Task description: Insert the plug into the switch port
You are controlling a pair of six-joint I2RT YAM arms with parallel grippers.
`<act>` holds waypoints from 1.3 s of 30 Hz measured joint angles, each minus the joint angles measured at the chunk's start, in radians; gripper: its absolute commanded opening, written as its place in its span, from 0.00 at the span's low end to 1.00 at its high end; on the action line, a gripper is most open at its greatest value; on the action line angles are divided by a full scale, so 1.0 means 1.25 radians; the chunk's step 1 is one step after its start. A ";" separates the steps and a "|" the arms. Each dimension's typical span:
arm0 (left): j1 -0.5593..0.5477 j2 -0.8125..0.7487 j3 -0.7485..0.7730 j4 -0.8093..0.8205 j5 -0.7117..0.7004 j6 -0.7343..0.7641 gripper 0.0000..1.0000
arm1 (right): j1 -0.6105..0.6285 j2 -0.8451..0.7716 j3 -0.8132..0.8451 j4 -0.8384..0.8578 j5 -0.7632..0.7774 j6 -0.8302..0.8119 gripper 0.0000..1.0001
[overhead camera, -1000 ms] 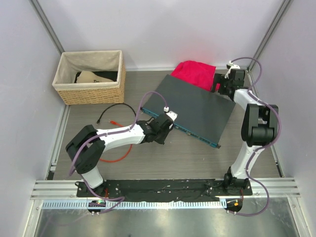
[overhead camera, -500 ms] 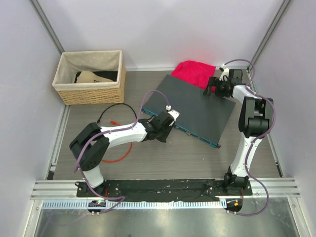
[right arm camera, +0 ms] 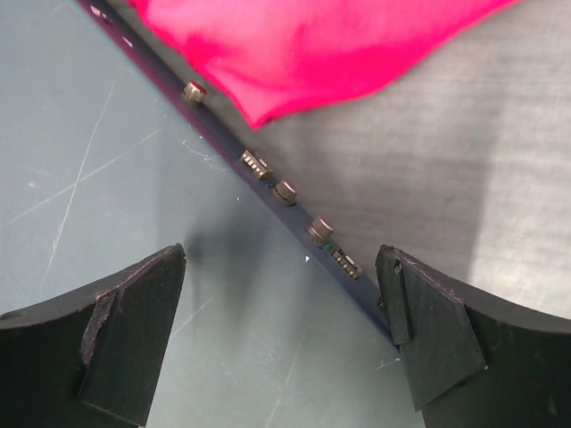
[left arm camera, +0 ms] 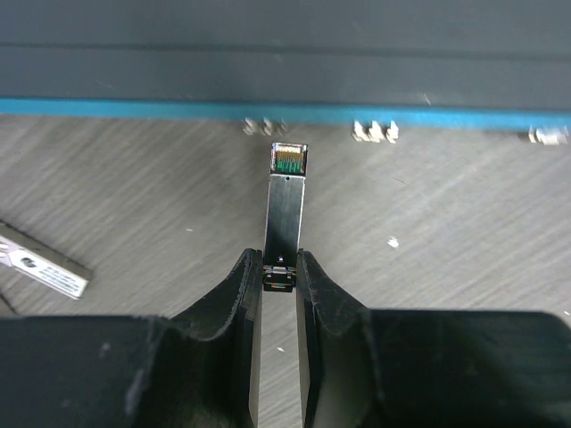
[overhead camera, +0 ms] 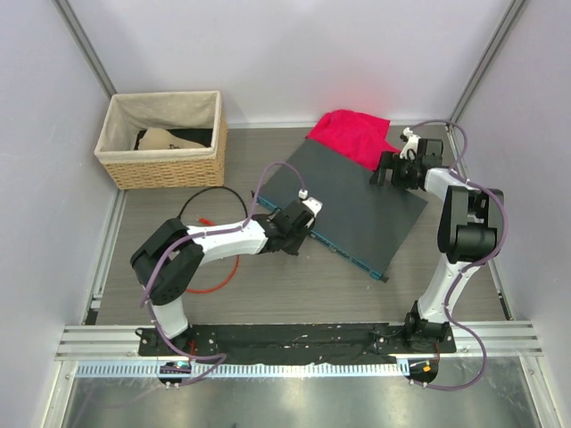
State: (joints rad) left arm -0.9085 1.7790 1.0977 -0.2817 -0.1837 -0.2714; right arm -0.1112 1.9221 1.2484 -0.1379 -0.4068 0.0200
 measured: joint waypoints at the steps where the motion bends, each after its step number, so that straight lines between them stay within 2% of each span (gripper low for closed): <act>1: 0.005 0.000 0.000 0.001 -0.002 0.002 0.00 | 0.000 -0.009 -0.011 0.000 0.002 0.003 0.97; 10: 0.052 0.000 -0.002 -0.007 -0.025 0.030 0.00 | 0.003 -0.053 -0.059 0.020 0.021 0.014 0.98; 39: 0.067 0.029 0.003 0.001 -0.011 0.031 0.00 | 0.004 -0.079 -0.106 0.088 0.025 0.050 0.99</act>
State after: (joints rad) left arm -0.8242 1.8153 1.1015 -0.2806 -0.1978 -0.2329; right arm -0.1066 1.8236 1.1164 -0.0284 -0.3752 0.0822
